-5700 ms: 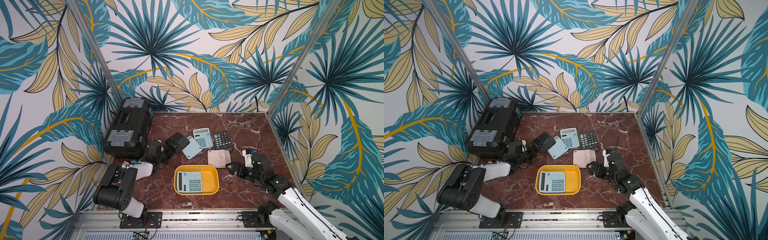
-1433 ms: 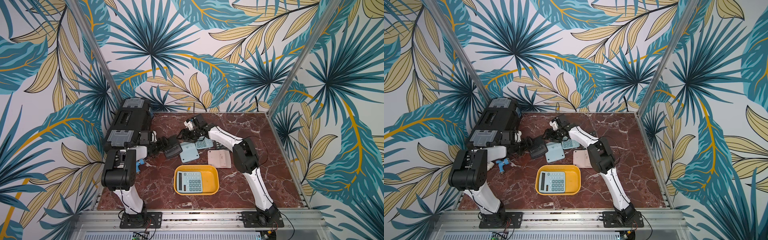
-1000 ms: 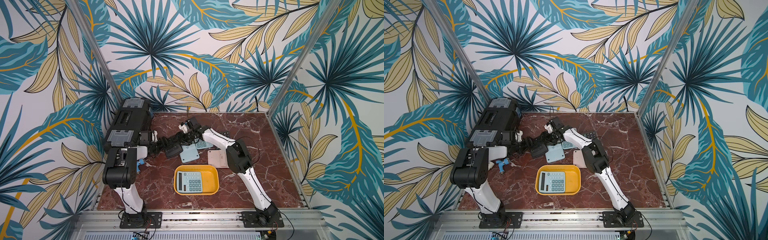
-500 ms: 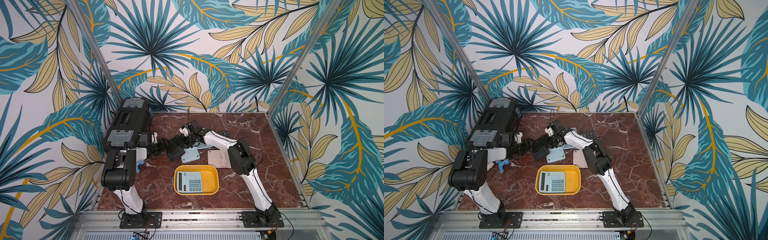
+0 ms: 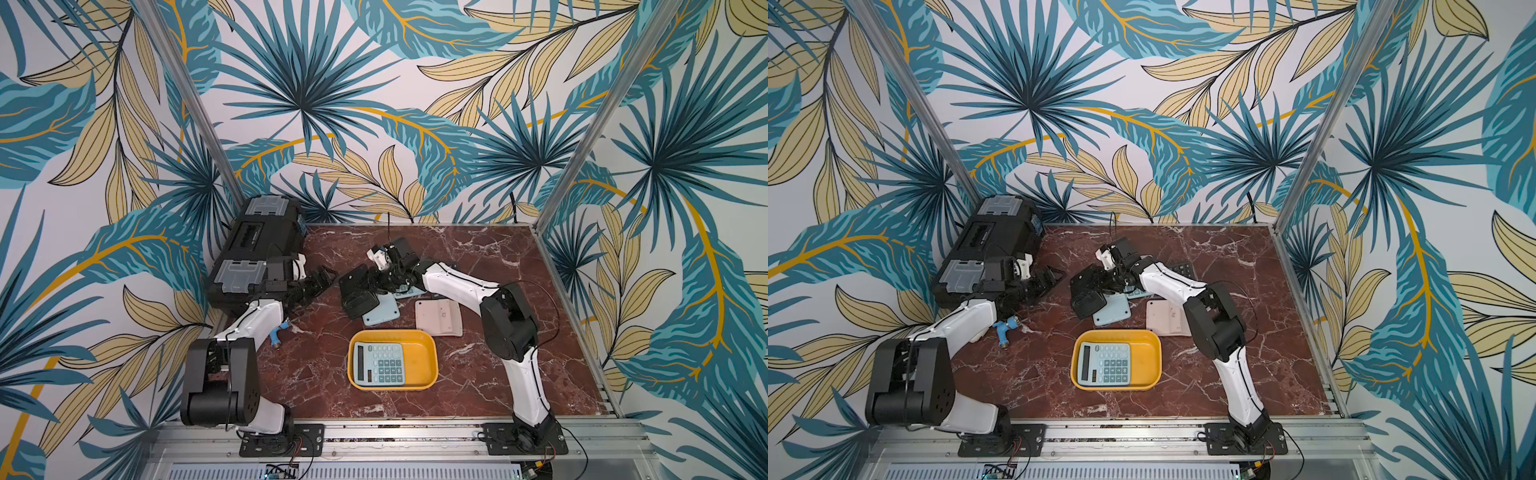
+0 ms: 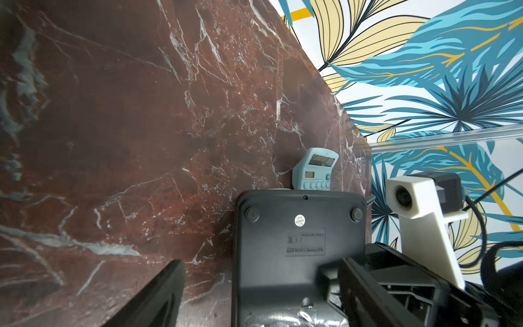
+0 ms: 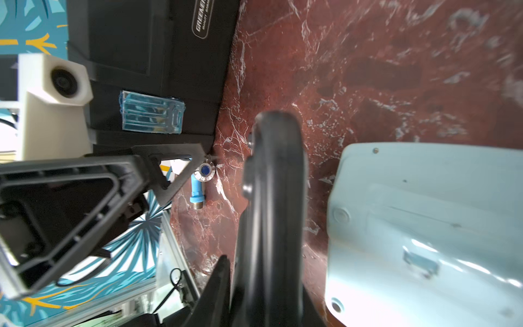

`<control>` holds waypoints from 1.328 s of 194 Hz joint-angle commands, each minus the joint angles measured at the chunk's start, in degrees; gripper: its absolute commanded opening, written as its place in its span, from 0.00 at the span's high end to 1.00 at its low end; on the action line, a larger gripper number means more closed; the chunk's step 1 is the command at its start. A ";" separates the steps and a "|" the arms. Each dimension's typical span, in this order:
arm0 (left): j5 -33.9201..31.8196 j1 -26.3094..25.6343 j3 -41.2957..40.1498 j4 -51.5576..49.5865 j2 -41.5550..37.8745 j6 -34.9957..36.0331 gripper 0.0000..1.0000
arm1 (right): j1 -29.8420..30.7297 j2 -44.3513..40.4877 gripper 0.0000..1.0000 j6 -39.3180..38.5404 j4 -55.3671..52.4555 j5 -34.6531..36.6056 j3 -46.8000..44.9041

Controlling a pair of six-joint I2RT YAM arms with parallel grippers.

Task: Put the calculator in the storage box
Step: Pick up the calculator at the center of the board.

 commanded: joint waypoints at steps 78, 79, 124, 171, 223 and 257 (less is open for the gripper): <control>4.33 -3.47 10.74 -15.35 -6.14 -22.99 0.08 | 5.26 -20.54 0.85 -26.57 4.45 26.46 -15.31; 4.28 -3.49 10.86 -15.61 -6.13 -23.24 0.08 | 5.34 -20.70 0.85 -26.82 4.48 26.84 -15.44; 4.26 -6.26 16.20 -23.49 -5.51 -29.55 0.08 | 10.57 -27.25 0.85 -36.93 6.97 38.76 -21.92; 4.89 -8.25 17.40 -26.44 -5.02 -33.76 0.08 | 16.92 -29.28 0.85 -46.45 10.48 51.98 -25.94; 6.53 -10.01 17.09 -24.94 -3.64 -35.19 0.10 | 21.22 -29.07 0.85 -52.53 14.76 59.61 -28.85; 7.60 -11.37 17.13 -23.52 -1.63 -35.58 0.17 | 23.31 -28.50 0.85 -55.38 16.60 62.95 -29.46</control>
